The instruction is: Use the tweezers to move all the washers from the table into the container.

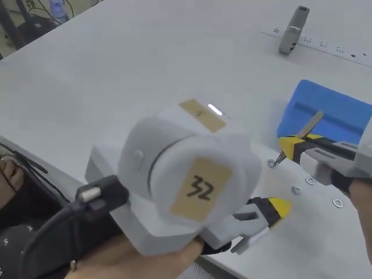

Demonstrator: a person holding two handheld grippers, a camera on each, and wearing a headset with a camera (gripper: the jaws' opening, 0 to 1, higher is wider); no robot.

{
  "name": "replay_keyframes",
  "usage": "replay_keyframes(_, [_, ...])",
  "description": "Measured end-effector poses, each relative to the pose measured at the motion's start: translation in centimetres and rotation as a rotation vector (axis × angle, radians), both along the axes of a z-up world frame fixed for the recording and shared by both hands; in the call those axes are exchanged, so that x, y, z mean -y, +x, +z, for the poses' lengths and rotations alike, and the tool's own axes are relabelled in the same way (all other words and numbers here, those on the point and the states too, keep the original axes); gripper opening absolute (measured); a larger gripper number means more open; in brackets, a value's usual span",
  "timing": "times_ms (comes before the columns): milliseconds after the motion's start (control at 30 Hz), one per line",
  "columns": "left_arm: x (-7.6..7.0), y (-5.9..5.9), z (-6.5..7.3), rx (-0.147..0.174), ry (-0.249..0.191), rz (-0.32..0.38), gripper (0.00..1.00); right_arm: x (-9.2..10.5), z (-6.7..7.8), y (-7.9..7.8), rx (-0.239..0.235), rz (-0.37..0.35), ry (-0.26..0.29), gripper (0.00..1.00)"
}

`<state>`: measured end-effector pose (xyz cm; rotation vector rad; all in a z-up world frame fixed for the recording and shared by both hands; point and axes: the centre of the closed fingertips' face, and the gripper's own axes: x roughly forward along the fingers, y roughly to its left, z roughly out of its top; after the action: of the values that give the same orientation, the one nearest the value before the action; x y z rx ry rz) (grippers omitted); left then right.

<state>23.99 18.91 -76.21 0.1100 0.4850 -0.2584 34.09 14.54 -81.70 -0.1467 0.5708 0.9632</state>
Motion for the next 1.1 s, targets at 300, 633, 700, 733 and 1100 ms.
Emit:
replay_keyframes(300, [0.0,0.0,-0.3,-0.017,0.011,-0.002,0.99,-0.4,-0.1,0.1,0.01,-0.001,0.006,0.04])
replay_keyframes(633, [0.0,0.0,-0.5,-0.026,0.016,0.0,0.99,0.2,-0.3,-0.9,0.037,0.029,-0.032,0.04])
replay_keyframes(700, [0.0,0.0,-0.6,-0.03,0.018,0.002,0.99,0.2,-0.3,-1.1,0.039,0.033,-0.038,0.04])
replay_keyframes(733, [0.0,0.0,-0.6,-0.03,0.018,0.002,0.99,0.3,-0.3,-1.1,0.046,0.037,-0.048,0.04])
replay_keyframes(1100, [-0.1,-0.2,-0.7,-0.034,0.024,0.0,0.98,0.1,-0.3,-1.4,0.065,0.077,-0.103,0.03])
